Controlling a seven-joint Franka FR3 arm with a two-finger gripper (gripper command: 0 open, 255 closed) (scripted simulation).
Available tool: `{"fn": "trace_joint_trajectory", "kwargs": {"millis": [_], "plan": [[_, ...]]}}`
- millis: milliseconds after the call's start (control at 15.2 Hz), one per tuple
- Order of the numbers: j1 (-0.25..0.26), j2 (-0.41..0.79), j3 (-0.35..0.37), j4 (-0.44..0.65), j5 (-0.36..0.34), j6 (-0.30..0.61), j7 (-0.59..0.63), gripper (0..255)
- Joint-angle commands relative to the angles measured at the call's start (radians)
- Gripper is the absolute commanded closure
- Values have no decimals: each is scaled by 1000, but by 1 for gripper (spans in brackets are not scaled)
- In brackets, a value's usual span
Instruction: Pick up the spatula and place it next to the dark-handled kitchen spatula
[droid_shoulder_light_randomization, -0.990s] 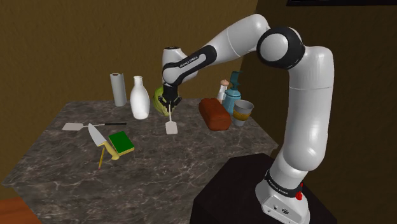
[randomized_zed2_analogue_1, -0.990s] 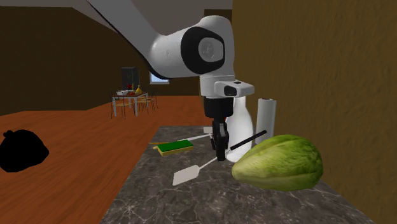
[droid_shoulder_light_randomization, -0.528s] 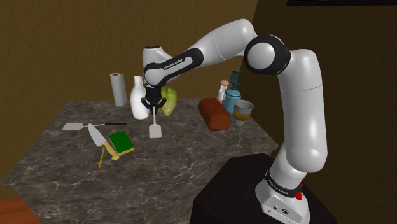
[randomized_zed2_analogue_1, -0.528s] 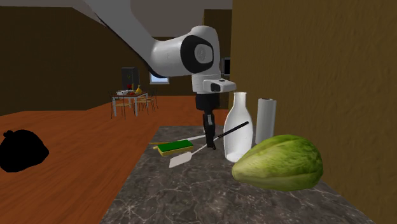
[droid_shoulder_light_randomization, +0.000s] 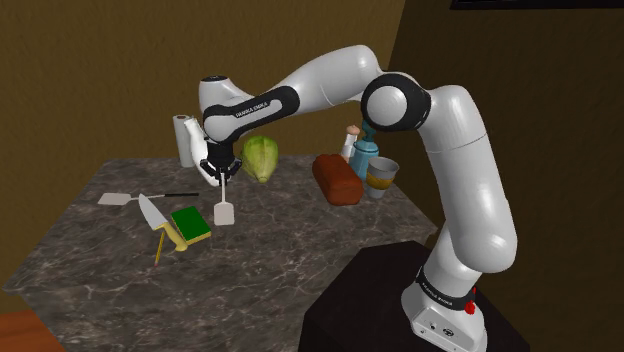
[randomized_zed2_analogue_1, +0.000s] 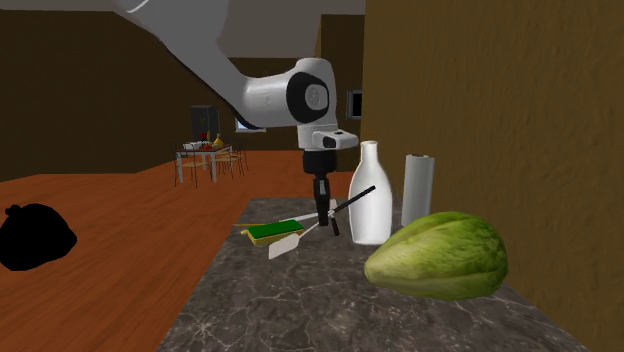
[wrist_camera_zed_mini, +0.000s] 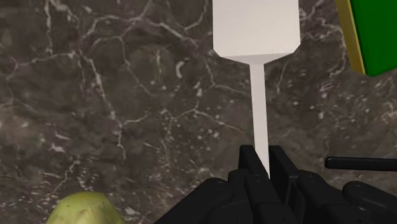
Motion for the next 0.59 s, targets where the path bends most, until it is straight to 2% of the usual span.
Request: {"fn": "trace_joint_trajectory", "kwargs": {"millis": [0,528], "plan": [[2,12,-1,-8,-2,19,4,255],[4,66,-8,-31,-12,95,12,255]]}}
